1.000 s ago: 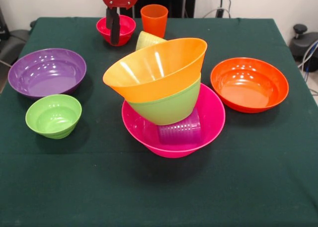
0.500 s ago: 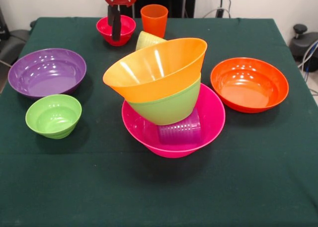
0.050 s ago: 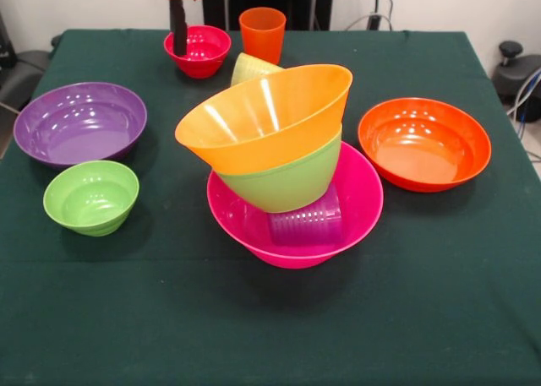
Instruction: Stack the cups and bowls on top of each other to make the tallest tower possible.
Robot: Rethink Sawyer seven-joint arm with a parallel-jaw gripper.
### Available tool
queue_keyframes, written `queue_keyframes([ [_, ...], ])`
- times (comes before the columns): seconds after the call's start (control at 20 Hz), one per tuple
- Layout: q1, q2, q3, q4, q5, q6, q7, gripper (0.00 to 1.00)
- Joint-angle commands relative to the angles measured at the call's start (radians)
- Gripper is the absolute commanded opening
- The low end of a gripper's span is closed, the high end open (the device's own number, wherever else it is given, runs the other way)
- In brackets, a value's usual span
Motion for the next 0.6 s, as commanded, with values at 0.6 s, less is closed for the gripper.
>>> queue_keyframes([
  [0.6,-0.07,0.02,0.087,0.061,-0.116,-0.055,-0.226,1.0],
])
